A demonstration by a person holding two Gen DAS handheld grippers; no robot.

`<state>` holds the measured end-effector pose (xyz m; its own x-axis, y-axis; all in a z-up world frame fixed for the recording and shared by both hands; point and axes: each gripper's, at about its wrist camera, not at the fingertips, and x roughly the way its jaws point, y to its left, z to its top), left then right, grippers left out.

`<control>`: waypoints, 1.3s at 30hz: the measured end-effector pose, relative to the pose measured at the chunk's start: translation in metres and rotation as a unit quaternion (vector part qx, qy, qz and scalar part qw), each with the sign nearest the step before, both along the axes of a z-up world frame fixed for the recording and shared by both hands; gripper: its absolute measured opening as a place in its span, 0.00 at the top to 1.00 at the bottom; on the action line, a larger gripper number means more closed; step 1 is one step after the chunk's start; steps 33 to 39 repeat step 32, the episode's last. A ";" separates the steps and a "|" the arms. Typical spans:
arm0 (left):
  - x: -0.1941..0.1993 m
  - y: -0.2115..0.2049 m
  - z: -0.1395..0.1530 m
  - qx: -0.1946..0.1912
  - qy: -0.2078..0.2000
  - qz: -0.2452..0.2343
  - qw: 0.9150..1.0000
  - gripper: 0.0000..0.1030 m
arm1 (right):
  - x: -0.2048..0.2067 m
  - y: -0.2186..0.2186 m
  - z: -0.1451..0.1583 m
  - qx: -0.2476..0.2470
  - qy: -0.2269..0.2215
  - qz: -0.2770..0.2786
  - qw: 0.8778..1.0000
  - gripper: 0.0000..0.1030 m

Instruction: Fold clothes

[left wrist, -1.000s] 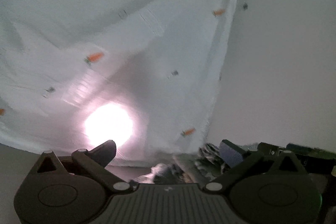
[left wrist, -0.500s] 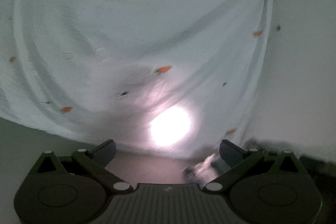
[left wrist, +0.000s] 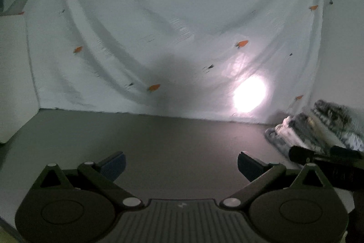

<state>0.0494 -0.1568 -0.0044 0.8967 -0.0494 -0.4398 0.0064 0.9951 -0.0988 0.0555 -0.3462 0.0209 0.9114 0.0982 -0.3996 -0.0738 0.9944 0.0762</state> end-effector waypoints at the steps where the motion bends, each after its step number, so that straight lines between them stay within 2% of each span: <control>1: -0.006 0.008 -0.002 0.002 0.007 0.004 1.000 0.00 | -0.008 0.006 -0.003 0.000 0.006 -0.001 1.000 0.00; 7: -0.042 0.035 -0.014 0.007 0.042 0.000 0.999 0.00 | -0.048 0.039 -0.015 -0.001 0.057 -0.016 0.998 0.00; 12: -0.061 0.042 -0.023 0.000 0.052 -0.011 0.999 0.00 | -0.078 0.058 -0.029 -0.036 0.074 -0.021 0.996 0.00; 18: -0.080 0.050 -0.040 -0.009 0.077 -0.007 0.997 0.00 | -0.095 0.063 -0.045 -0.024 0.098 -0.026 0.995 0.00; 22: -0.083 0.053 -0.044 -0.013 0.081 -0.007 0.997 0.00 | -0.104 0.068 -0.050 -0.037 0.097 -0.028 0.994 0.00; 39: -0.084 0.054 -0.046 -0.005 0.082 -0.011 0.997 0.00 | -0.109 0.074 -0.049 -0.040 0.089 -0.034 0.995 0.00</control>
